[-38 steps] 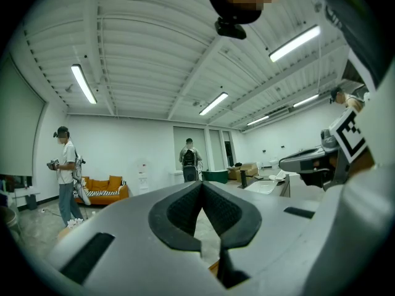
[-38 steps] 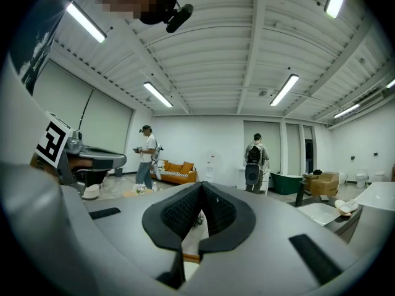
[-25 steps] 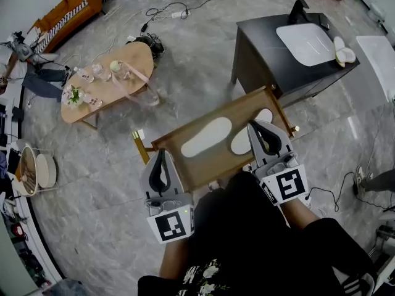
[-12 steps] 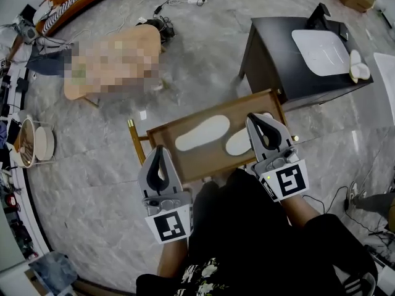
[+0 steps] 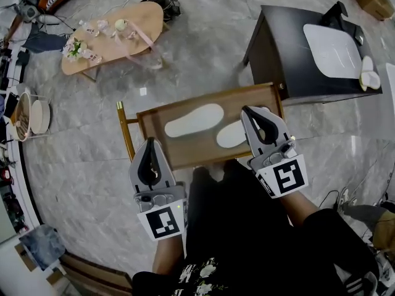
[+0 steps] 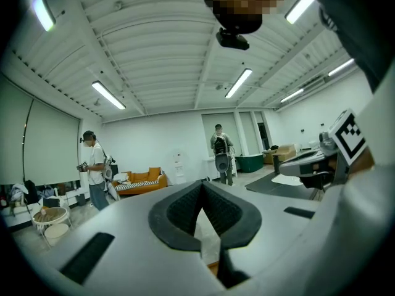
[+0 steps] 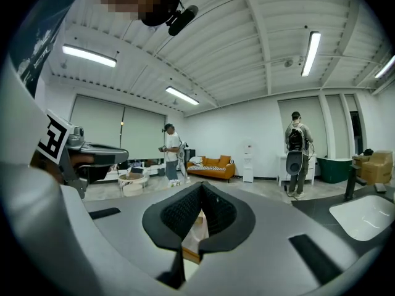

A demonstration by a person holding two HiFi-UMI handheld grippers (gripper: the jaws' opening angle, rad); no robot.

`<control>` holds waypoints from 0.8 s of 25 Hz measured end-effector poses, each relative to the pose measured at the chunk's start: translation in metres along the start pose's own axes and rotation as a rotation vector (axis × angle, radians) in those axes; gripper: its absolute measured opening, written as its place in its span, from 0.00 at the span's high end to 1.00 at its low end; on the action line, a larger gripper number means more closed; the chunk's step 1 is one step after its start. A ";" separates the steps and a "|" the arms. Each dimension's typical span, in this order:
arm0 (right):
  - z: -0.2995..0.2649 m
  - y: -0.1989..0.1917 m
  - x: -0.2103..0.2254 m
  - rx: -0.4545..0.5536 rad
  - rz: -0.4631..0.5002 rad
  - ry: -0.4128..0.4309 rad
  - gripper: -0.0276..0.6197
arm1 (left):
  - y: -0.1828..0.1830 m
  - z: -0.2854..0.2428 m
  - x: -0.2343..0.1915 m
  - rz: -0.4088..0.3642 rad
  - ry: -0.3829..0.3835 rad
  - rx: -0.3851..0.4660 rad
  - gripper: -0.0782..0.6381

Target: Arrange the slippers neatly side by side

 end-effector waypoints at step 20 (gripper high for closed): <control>-0.011 -0.053 0.019 -0.152 -0.051 0.008 0.96 | -0.052 -0.025 0.018 0.011 -0.052 -0.143 0.89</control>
Point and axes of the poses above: the fingertips, and each gripper's own axes: z backward along the fingers, x to its right, y out of its top, the point moved 7 cm from there along z, backward along the fingers, and after that the axes turned 4 degrees about -z, right-handed, at the moved point
